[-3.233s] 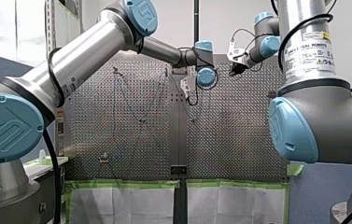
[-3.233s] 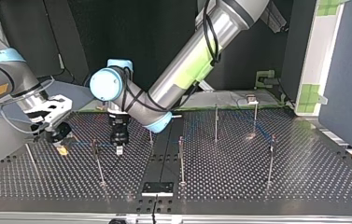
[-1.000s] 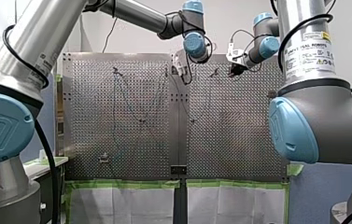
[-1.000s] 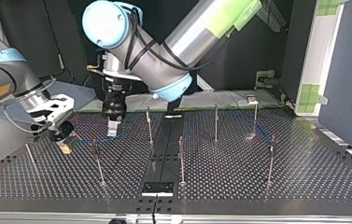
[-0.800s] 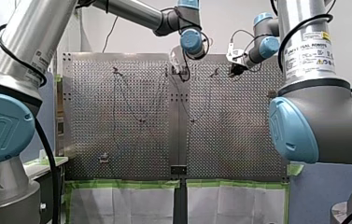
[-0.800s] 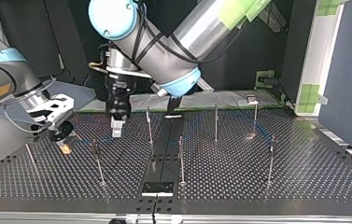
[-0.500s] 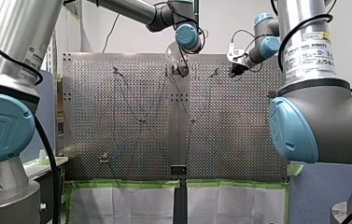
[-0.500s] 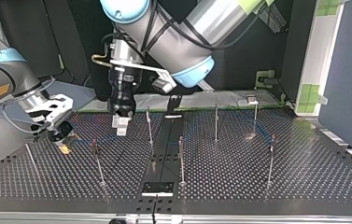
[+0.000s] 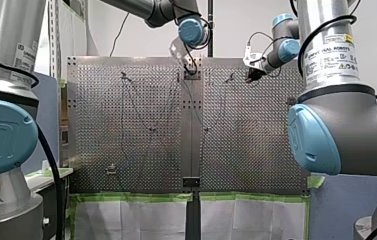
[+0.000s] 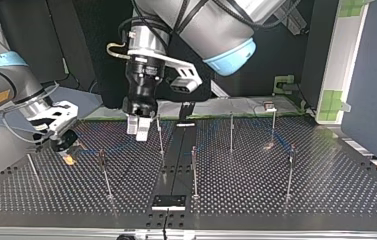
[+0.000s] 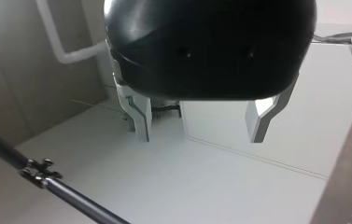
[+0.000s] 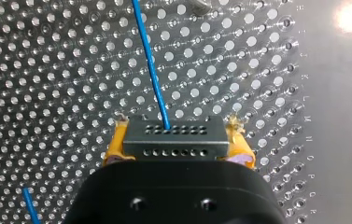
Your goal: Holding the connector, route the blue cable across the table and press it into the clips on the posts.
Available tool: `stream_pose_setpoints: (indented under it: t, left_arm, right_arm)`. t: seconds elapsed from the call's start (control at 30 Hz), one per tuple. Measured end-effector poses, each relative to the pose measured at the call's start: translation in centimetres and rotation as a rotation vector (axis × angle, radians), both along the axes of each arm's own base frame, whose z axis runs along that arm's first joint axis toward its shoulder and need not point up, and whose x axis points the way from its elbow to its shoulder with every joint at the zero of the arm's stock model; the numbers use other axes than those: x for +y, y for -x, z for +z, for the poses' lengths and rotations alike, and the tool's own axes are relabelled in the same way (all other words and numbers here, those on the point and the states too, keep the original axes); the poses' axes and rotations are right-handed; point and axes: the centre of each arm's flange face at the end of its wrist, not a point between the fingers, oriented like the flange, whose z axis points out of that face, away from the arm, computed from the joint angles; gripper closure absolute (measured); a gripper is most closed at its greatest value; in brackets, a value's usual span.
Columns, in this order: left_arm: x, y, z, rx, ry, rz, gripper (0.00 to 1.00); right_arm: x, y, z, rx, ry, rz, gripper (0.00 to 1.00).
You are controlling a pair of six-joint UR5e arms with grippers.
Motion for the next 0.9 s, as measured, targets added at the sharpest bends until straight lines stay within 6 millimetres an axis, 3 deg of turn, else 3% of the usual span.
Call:
stream_pose_setpoints:
  t: [0.3,0.43,0.63,0.9]
  left_arm:
    - [2.1,1.7,1.2,-0.053,0.064,0.002,0.00]
    - [2.5,2.1,0.5,-0.062,0.075,0.004,0.00]
    - [2.4,2.3,-2.3,-0.041,0.080,0.027,0.00]
    - [1.4,1.7,-8.1,0.013,0.080,0.032,0.00]
  right_arm:
    - [0.0,0.0,0.0,0.001,-0.001,0.001,1.00]
    - [0.0,0.0,0.0,0.000,-0.001,0.000,1.00]
    - [0.0,0.1,0.0,-0.001,-0.001,-0.002,1.00]
    - [-0.1,0.2,-0.1,0.000,0.000,-0.004,1.00]
